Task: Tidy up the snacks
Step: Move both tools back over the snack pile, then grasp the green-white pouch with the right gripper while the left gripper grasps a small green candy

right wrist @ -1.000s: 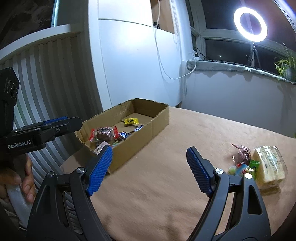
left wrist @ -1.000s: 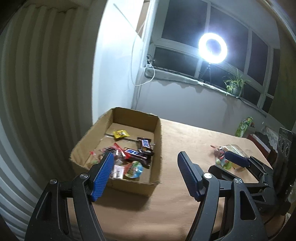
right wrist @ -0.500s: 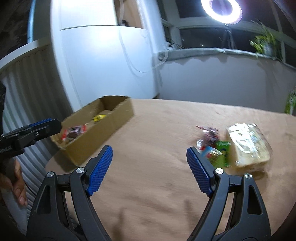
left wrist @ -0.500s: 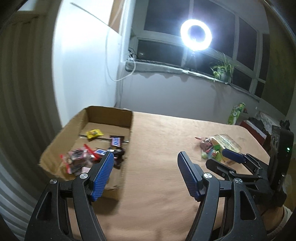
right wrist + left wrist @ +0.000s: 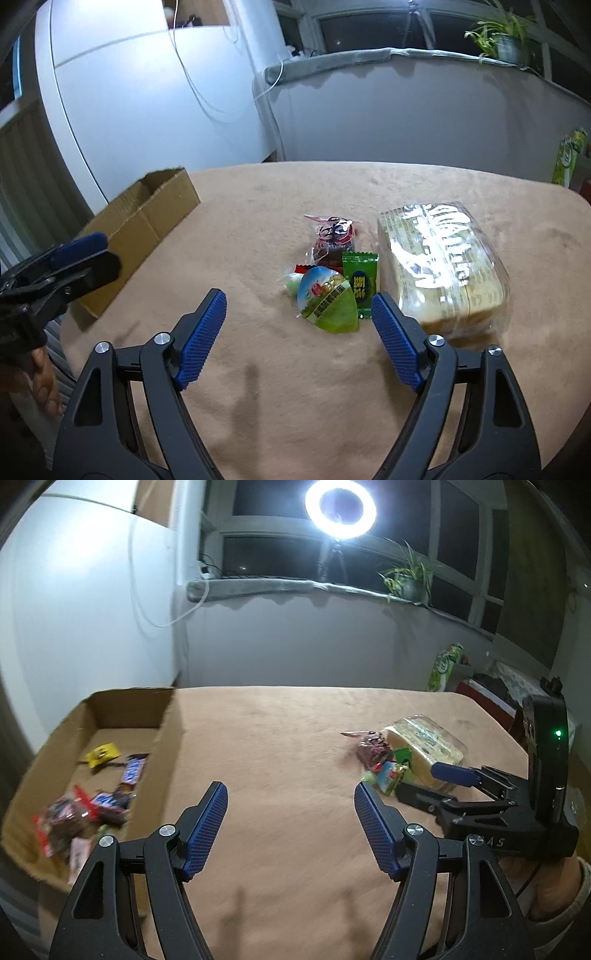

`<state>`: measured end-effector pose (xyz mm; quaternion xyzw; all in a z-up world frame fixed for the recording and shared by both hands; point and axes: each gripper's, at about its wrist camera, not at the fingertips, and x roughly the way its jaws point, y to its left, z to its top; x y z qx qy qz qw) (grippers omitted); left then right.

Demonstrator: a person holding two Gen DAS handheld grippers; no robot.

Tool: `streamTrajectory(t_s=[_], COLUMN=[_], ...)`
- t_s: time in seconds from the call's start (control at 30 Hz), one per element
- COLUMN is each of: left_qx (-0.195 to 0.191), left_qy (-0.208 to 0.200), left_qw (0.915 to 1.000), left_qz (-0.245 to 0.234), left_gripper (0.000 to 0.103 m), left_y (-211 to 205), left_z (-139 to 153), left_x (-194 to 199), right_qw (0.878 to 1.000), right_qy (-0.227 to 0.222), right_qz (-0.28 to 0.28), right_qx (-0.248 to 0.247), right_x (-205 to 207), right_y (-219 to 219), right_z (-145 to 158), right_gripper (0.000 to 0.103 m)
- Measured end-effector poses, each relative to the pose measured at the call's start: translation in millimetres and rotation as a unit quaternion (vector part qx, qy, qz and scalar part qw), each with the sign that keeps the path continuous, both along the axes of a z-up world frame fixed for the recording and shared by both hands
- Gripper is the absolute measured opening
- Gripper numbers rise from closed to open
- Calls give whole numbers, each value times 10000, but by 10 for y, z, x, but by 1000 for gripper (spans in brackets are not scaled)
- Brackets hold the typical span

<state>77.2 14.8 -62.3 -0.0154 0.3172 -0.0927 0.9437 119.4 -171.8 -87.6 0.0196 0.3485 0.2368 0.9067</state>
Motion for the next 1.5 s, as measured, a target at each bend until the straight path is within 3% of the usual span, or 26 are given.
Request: streamTrajectory(t_s=[0.07,0.23,0.4,0.53,0.67,0.77,0.83,1.03,1.3,1.37,1.43,1.5], left_qx=[-29,-130,-329,-471,-216,-199,-202,-88,159,203,207,153], left_qy=[34,163,441,625,810,893,975,1040,1119,1157,1212,1230], left_qw=[10000,9996,9981,9955,9930,9914,9907,9884,9832,9821,9822,9827], left_qz=[-67,-182,-266,-538,-832,-930,-927,-1106,-1437,-1474,-1418,-1374], left_gripper=[71,71,71,71,71,63,60,57,56,52,36,31], left_y=[-35,-86,-107,-224,-409,-440,-436,-472,-739,-778,-769,-746], left_z=[-18,-101,-217,-311,-444,-495,-510,-504,-543,-565,-585,-591], left_x=[65,251,456,575,676,721,743,767,847,889,940,978], right_qw=[9999,9993,9991,9990,9984,9971,9963,9945,9956,9959,9960,9970], right_qy=[110,287,307,305,368,419,435,587,672,639,623,586], right_qz=[31,14,97,234,418,631,743,844,596,608,608,493], right_qx=[-51,-219,-281,-229,-24,60,70,221,259,198,194,113], right_x=[82,246,230,221,267,261,230,86,38,55,83,125], right_y=[25,27,-7,-32,-88,-76,-60,-210,-381,-354,-334,-309], right_z=[-27,-92,-131,-137,-152,-168,-171,-233,-272,-250,-233,-214], right_gripper=[72,42,25,23,23,23,15,6,8,17,37,48])
